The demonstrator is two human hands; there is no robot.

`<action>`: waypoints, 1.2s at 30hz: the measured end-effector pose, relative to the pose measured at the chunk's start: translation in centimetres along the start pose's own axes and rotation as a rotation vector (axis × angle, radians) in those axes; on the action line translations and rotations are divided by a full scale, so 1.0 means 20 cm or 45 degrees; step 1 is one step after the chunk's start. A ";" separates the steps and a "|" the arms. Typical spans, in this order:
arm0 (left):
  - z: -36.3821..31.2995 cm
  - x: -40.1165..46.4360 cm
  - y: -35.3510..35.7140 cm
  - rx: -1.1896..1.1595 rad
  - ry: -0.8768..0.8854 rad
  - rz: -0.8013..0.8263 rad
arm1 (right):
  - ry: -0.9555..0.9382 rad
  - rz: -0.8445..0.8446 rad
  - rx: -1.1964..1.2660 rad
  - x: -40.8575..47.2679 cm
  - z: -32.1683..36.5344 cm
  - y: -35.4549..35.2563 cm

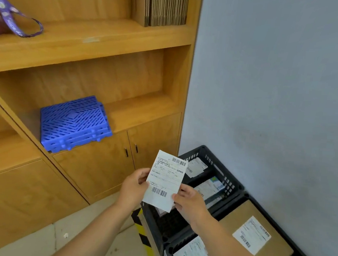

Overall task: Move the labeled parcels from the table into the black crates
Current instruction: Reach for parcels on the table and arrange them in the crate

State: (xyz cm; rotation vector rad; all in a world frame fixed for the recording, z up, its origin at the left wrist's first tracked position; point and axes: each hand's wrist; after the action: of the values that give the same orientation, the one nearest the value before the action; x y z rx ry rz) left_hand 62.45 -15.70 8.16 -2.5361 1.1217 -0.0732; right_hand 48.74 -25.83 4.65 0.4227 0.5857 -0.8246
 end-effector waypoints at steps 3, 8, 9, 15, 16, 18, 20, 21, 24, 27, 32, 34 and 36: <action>0.04 0.13 0.07 -0.003 -0.043 0.053 | 0.027 -0.081 -0.045 0.09 0.04 -0.06; 0.11 0.35 0.13 0.029 -0.111 0.145 | 0.054 -0.223 -0.008 0.22 0.10 -0.15; 0.13 0.40 0.14 0.064 -0.102 0.158 | 0.056 -0.278 -0.002 0.24 0.11 -0.17; 0.23 0.66 0.18 0.555 0.195 0.470 | 0.112 -0.576 0.036 0.38 0.09 -0.23; 0.23 0.70 0.20 0.668 0.279 0.574 | 0.126 -0.605 0.044 0.41 0.09 -0.22; 0.26 0.80 0.22 0.884 0.443 0.778 | 0.159 -0.673 0.053 0.47 0.08 -0.19; 0.30 0.90 0.24 1.034 0.574 0.968 | 0.198 -0.734 0.053 0.54 0.08 -0.14; 0.33 0.95 0.24 1.102 0.637 1.047 | 0.212 -0.755 0.041 0.58 0.08 -0.12; 0.41 1.09 0.25 1.253 0.851 1.247 | 0.259 -0.805 -0.028 0.70 0.06 -0.05; 0.50 1.19 0.27 1.310 0.961 1.378 | 0.341 -0.854 -0.103 0.82 0.00 0.02; 0.73 1.28 0.31 1.333 0.856 1.470 | 0.500 -0.936 -0.006 0.98 -0.20 0.11; 0.83 1.27 0.33 1.351 0.796 1.555 | 0.599 -0.949 0.074 1.04 -0.30 0.13; 0.92 1.26 0.36 1.363 0.742 1.623 | 0.679 -0.940 0.105 1.09 -0.41 0.14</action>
State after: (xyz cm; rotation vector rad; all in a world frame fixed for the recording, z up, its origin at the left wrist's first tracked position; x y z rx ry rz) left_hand 78.07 -32.79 -14.05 -0.6359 1.9496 -0.8157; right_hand 60.06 -31.78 -15.04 0.5120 1.2459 -1.4584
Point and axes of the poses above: each hand's wrist, its own x-axis towards the middle knuckle, its own y-axis out of the palm, z = x × y, and after that the axes turned 7 degrees about y, right-handed
